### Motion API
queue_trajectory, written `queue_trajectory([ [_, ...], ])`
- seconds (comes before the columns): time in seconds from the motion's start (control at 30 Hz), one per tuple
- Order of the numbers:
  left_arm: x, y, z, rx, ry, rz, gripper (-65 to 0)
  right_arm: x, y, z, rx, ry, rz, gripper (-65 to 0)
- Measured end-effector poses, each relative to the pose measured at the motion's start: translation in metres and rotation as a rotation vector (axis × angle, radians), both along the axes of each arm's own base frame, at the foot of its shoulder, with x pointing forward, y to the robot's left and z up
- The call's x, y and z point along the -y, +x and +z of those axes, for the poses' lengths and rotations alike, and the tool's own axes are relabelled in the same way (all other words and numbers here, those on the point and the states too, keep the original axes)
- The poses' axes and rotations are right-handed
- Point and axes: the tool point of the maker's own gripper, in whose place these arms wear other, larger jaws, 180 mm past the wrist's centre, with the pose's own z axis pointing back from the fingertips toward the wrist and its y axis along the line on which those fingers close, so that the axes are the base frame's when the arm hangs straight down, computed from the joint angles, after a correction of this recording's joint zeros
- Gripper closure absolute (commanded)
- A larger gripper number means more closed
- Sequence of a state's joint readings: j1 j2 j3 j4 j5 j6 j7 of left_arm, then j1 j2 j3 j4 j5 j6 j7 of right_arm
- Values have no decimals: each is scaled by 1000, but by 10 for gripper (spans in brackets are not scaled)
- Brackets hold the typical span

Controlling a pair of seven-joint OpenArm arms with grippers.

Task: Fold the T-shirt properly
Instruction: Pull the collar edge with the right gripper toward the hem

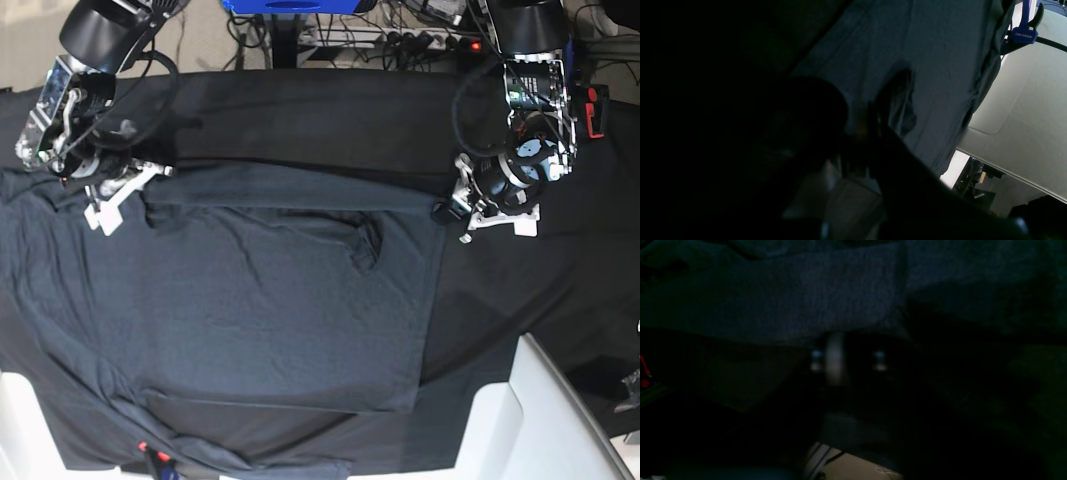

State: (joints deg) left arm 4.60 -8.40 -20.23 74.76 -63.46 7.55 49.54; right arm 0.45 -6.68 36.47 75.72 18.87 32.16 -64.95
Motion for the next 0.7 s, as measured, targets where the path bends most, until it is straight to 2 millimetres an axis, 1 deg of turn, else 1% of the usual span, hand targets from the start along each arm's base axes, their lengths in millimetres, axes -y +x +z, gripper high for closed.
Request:
queue_trajectory([
  [0.03,0,0,0,0,0,0,0,0,0,0,1,0,0,-15],
  [0.07,0,0,0,0,0,0,0,0,0,0,1,0,0,-17],
  [0.13,0,0,0,0,0,0,0,0,2,1,0,-2,3,-5],
  [0.3,0,0,0,0,-1,0,0,0,4,5,-20,-3,25,-6],
  [0.43,0,0,0,0,0,0,0,6,14,16,24,-29,22,-6],
  [0.57,0,0,0,0,0,1,0,10,16,22,11,-41,9,-6],
  [0.7,0,0,0,0,0,1,0,10,32,30,42,-42,11,-6],
])
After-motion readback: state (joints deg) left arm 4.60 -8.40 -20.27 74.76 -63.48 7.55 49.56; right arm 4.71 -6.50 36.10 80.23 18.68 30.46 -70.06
